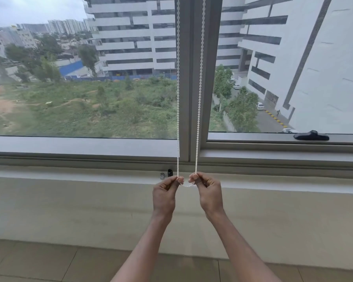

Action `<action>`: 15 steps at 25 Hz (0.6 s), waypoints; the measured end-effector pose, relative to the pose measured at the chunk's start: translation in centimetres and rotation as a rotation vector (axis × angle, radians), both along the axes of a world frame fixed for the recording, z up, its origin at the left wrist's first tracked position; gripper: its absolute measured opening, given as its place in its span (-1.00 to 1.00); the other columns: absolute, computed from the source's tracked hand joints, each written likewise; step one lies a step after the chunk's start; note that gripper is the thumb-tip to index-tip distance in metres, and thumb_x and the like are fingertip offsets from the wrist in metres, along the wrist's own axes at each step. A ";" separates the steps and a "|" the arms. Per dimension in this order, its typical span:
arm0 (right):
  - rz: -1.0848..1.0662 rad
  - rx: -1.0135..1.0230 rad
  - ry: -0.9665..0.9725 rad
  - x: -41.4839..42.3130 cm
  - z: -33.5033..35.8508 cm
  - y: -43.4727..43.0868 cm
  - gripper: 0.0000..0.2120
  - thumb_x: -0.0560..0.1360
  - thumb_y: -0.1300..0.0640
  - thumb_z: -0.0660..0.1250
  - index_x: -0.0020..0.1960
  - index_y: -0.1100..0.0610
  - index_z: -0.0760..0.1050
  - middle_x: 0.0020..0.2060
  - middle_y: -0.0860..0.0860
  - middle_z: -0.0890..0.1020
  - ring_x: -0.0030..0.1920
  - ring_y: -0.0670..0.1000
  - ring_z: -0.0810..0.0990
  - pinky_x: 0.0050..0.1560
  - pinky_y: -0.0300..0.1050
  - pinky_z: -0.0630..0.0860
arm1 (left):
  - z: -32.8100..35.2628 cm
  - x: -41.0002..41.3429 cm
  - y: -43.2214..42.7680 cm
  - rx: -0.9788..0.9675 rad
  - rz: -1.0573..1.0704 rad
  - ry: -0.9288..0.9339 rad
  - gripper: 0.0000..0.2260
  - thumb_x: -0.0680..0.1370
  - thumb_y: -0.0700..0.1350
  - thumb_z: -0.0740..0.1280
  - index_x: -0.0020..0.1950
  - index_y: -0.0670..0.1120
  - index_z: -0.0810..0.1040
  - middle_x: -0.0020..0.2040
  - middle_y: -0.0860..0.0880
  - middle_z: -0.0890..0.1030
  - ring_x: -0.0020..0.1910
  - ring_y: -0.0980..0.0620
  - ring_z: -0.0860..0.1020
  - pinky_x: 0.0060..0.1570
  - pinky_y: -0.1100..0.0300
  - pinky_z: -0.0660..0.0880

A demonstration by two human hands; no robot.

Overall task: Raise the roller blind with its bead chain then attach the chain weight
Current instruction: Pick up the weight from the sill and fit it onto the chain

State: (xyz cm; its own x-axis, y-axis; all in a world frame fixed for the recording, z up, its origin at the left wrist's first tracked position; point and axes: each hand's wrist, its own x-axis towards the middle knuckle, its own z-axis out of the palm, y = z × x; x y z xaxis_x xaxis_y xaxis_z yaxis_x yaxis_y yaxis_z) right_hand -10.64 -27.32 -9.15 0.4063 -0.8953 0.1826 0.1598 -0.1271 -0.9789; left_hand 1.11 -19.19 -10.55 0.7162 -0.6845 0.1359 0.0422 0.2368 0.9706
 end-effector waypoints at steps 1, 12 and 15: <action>0.012 0.027 -0.003 0.0 -0.5 0.2 -0.82 0.63 0.20 0.41 -0.11 0.06 0.72 -0.25 -0.01 0.76 -0.18 -0.13 0.69 -0.01 -0.32 0.58 | -0.5 -0.2 0.0 0.010 0.004 0.024 -0.82 0.59 -0.28 0.51 -0.14 -0.05 0.80 -0.19 -0.02 0.77 -0.15 0.11 0.67 0.01 0.31 0.58; 0.060 0.330 -0.206 1.2 -2.7 1.7 -0.92 0.55 0.27 0.49 -0.06 0.13 0.74 -0.16 0.10 0.77 -0.08 0.03 0.70 0.11 -0.12 0.67 | -2.7 -1.1 -0.3 -0.031 0.035 0.028 -0.87 0.56 -0.28 0.55 -0.04 -0.05 0.81 -0.09 -0.11 0.81 -0.07 0.01 0.74 0.02 0.21 0.64; 0.072 0.475 -0.317 1.4 -2.2 2.1 -0.89 0.56 0.35 0.45 -0.06 0.18 0.70 -0.18 0.10 0.76 -0.11 0.01 0.74 0.06 -0.21 0.67 | -2.7 -1.2 -0.3 -0.017 0.048 0.037 -0.89 0.56 -0.25 0.56 -0.05 -0.04 0.81 -0.12 -0.09 0.80 -0.10 0.05 0.71 -0.02 0.25 0.62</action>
State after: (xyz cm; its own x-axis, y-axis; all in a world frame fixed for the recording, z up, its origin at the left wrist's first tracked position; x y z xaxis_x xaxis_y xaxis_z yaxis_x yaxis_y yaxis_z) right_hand -9.22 -25.21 -11.38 0.4603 -0.8809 -0.1099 0.4466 0.3368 -0.8289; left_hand -0.07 -19.46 -13.25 0.7531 -0.6469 0.1196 0.0665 0.2557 0.9645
